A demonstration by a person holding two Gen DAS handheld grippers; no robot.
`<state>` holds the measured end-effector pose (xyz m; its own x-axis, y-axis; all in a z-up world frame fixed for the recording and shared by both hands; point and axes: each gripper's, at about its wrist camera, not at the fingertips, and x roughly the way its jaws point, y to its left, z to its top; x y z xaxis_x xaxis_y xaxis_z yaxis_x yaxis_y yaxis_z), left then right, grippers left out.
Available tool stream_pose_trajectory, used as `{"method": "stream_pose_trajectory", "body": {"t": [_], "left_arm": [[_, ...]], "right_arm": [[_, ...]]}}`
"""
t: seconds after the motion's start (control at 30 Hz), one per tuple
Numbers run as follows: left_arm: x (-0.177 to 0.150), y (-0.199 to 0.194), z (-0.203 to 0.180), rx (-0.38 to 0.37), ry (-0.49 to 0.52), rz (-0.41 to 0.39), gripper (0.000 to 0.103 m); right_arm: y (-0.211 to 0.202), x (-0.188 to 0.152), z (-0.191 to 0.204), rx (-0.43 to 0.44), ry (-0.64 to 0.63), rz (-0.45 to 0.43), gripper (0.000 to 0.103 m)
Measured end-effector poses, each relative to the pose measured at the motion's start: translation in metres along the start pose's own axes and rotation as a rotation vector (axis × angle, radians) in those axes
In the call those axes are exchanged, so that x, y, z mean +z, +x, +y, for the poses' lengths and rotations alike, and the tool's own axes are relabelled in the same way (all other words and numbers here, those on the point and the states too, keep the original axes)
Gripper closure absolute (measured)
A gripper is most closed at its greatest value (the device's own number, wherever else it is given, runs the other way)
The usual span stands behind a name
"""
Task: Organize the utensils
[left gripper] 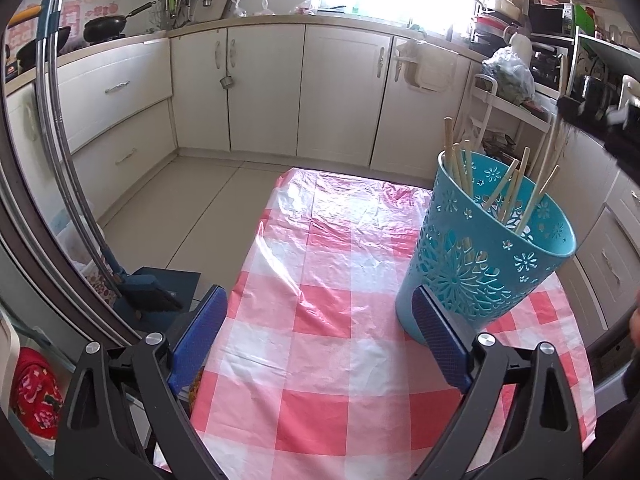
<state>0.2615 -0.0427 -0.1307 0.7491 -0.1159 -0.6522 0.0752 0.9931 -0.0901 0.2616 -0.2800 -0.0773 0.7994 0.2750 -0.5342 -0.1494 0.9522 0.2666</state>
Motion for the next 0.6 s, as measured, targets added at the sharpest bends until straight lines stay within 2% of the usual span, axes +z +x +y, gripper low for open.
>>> {"method": "stream_pose_trajectory", "body": {"t": [0.1,0.13,0.17,0.2,0.23,0.3,0.37,0.43,0.5,0.6], "left_arm": [[0.001,-0.004,-0.002,0.001,0.010,0.002,0.010],[0.001,-0.006,-0.004,0.002,0.016,0.004,0.008],[0.002,-0.007,-0.006,0.004,0.025,0.006,0.008],[0.003,-0.010,-0.009,0.004,0.038,0.011,0.008],[0.004,-0.014,-0.012,0.004,0.047,0.015,0.008],[0.005,-0.025,-0.018,0.011,0.055,0.021,0.008],[0.004,-0.037,-0.023,0.020,0.060,0.028,0.008],[0.001,-0.053,-0.029,0.020,0.077,0.036,0.008],[-0.002,-0.072,-0.036,0.041,0.109,0.036,0.008],[-0.007,-0.103,-0.041,0.070,0.138,0.023,0.008]], "right_arm": [[0.006,-0.016,-0.007,-0.031,0.032,0.046,0.096],[0.004,-0.020,-0.007,-0.033,0.041,0.049,0.091],[-0.002,-0.024,-0.007,-0.037,0.044,0.051,0.084],[-0.009,-0.027,-0.006,-0.045,0.047,0.047,0.063],[-0.018,-0.031,-0.005,-0.055,0.049,0.040,0.048],[-0.038,-0.037,0.000,-0.073,0.044,0.044,0.044],[-0.060,-0.043,0.004,-0.091,0.047,0.064,0.031],[-0.082,-0.050,0.005,-0.104,0.066,0.076,0.014],[-0.108,-0.055,0.006,-0.112,0.093,0.085,0.009],[-0.143,-0.062,0.014,-0.170,0.104,0.088,0.007]]}}
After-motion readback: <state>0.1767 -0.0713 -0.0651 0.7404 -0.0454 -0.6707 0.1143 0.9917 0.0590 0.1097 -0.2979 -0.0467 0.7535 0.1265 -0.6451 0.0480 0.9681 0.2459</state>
